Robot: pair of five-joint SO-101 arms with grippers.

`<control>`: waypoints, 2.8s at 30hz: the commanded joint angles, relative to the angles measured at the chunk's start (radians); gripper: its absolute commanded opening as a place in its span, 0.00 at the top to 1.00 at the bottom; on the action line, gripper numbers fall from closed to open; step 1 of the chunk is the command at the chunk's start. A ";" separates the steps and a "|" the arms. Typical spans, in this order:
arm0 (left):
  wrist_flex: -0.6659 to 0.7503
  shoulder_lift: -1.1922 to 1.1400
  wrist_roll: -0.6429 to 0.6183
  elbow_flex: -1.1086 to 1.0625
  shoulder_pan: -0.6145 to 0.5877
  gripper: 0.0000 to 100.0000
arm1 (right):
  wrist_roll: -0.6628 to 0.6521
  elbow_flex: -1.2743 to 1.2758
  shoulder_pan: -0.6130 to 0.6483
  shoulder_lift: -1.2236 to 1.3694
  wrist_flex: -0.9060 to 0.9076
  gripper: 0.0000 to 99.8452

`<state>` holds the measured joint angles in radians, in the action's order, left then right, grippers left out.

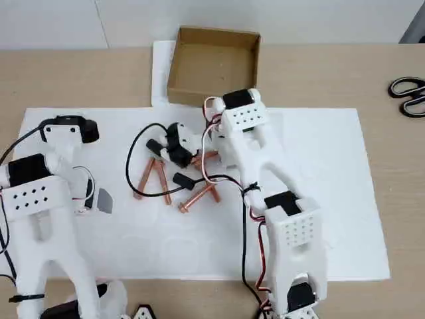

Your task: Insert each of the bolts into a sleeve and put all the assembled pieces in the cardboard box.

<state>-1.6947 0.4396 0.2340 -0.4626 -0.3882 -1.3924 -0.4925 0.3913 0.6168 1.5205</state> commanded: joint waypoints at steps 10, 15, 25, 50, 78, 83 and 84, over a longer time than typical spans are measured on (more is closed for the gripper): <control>0.049 0.023 0.002 0.001 -0.003 0.78 | 0.052 -0.037 -0.062 0.031 -0.047 0.80; 0.049 0.023 0.000 0.001 -0.003 0.78 | 0.052 -0.040 -0.056 0.108 -0.062 0.80; 0.103 0.021 0.000 -0.027 0.006 0.78 | 0.114 -0.040 -0.061 0.131 -0.058 0.98; 0.256 -0.152 -0.743 0.119 0.427 0.78 | 0.988 -0.118 -0.302 -0.484 0.097 0.99; 0.002 -0.660 0.037 0.524 0.801 0.82 | 0.987 -0.117 -0.372 -0.444 0.116 0.99; 0.057 -0.763 -0.003 0.515 0.789 0.82 | 0.951 -0.117 -0.372 -0.444 0.111 0.99; 0.071 -0.781 -0.006 0.513 0.789 0.82 | 0.947 -0.117 -0.372 -0.444 0.110 0.99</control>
<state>-1.6640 -0.3214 0.2386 0.0545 0.4066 -0.4258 -0.5646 0.0261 0.1949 1.6433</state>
